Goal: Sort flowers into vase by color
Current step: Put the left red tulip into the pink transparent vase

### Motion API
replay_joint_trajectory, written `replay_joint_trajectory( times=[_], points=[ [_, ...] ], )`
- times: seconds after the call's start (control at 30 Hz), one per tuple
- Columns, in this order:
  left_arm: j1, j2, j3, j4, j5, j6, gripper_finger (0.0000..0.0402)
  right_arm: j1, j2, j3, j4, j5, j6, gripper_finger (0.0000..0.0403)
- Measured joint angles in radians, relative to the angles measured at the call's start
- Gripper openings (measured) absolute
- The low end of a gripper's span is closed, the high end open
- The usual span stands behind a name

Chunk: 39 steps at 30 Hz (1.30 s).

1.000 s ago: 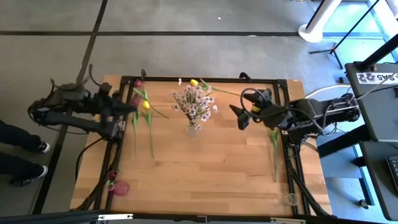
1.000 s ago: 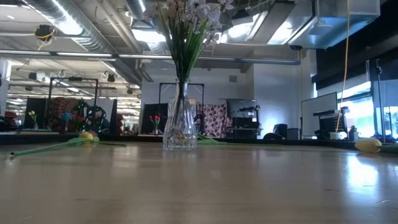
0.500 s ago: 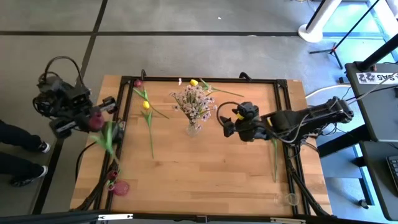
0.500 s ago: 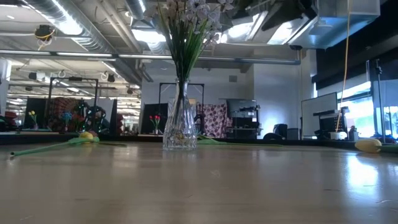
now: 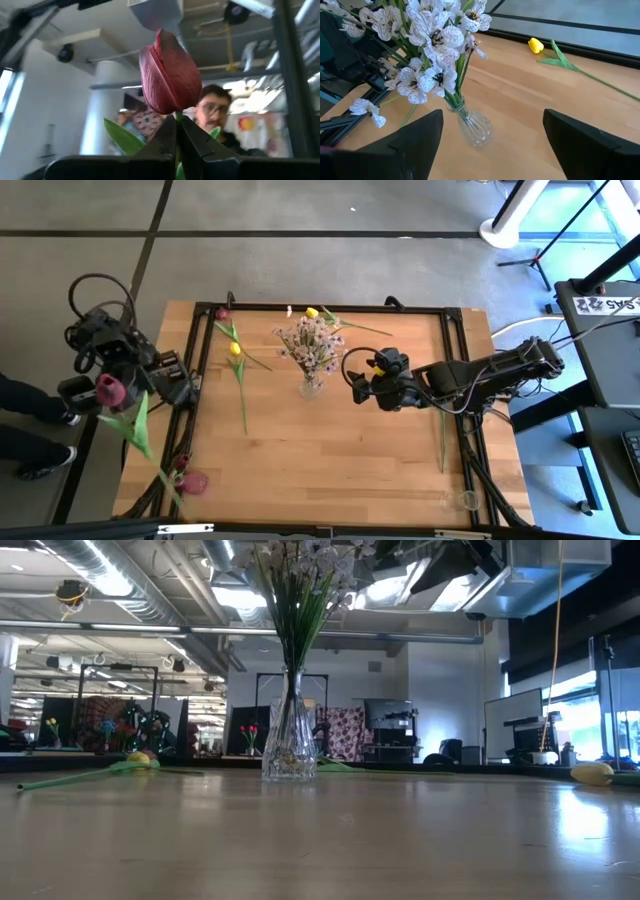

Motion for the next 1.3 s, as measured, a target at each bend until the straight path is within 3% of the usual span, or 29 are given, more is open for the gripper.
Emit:
replay_joint_trajectory(
  times=[0.2,0.43,0.53,0.97,1.13,1.3],
  points=[
    [-0.089,-0.011,0.000,-0.047,0.083,-0.137,0.0000,0.000,0.000,0.000,0.000,-0.025,0.000,0.0344],
    [-0.136,-0.137,0.000,-0.613,0.000,-0.025,0.0000,0.000,0.000,0.000,0.001,-0.031,0.002,0.0344],
    [-0.149,-0.171,0.000,-0.752,-0.023,0.038,0.0000,0.000,0.000,0.000,0.000,-0.034,0.019,0.0344],
    [-0.156,-0.186,-0.001,-1.000,-0.087,0.280,0.0000,0.000,0.000,0.001,0.000,-0.175,0.179,0.0344],
    [-0.218,-0.187,-0.001,-1.006,-0.094,0.298,0.0000,0.000,0.000,0.001,0.000,-0.237,0.240,0.0344],
    [-0.294,-0.187,-0.001,-1.005,-0.167,0.316,0.0000,0.000,0.000,0.001,0.001,-0.239,0.257,0.0344]
  ],
)
